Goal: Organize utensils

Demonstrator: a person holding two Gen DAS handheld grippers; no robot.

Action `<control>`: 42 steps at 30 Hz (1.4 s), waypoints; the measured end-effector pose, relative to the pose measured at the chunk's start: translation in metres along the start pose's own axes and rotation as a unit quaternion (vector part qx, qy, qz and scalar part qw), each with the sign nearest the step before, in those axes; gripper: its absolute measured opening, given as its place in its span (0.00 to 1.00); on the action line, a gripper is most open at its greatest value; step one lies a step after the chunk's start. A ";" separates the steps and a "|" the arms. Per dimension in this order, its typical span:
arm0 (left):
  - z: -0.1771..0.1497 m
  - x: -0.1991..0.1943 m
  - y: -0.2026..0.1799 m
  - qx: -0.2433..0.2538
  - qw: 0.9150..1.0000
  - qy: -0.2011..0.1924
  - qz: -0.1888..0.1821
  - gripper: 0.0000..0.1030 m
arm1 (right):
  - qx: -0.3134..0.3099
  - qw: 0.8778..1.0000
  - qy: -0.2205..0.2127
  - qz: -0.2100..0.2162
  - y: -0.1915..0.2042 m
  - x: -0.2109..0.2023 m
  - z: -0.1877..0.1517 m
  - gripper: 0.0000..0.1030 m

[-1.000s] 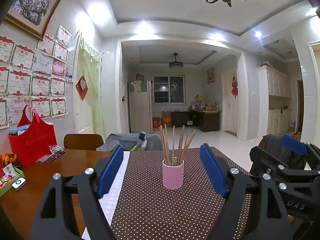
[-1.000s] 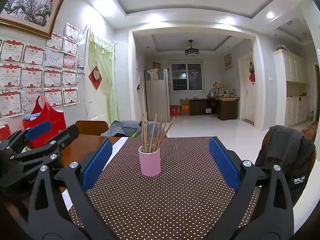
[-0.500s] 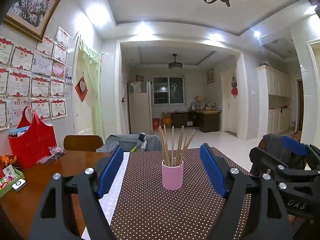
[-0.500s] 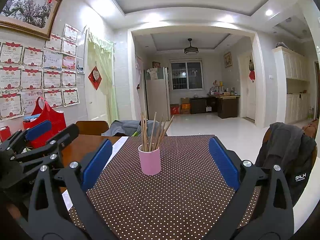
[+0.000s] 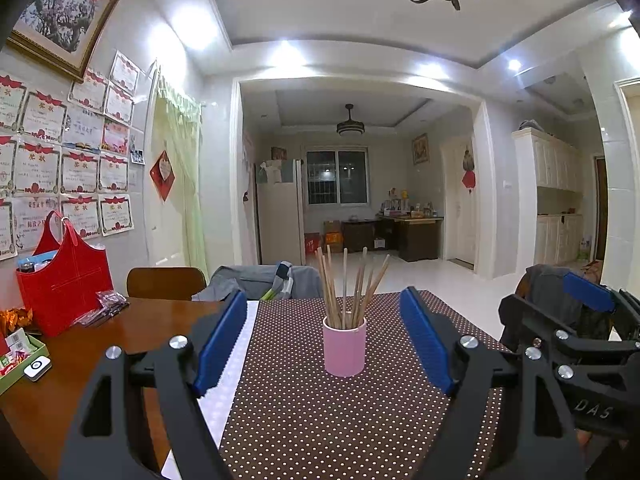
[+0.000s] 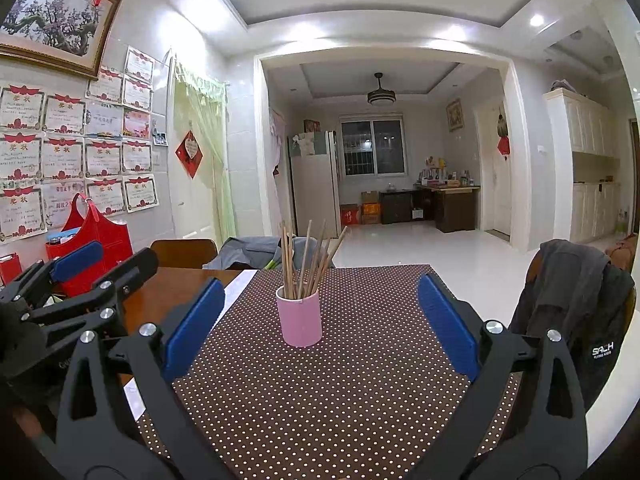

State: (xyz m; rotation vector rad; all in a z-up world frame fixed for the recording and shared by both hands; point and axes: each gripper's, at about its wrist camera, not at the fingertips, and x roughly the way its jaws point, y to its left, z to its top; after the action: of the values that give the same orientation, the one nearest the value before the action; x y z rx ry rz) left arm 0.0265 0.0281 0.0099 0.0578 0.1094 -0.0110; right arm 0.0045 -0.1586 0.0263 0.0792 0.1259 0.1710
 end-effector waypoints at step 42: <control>-0.001 -0.003 0.004 0.002 1.000 0.001 0.003 0.75 | 0.005 1.000 0.003 0.000 0.002 0.000 0.000 0.93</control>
State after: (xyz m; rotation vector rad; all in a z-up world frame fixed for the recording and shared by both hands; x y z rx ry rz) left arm 0.0236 0.0318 0.0091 0.0624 0.1112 -0.0060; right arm 0.0041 -0.1563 0.0265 0.0888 0.1331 0.1714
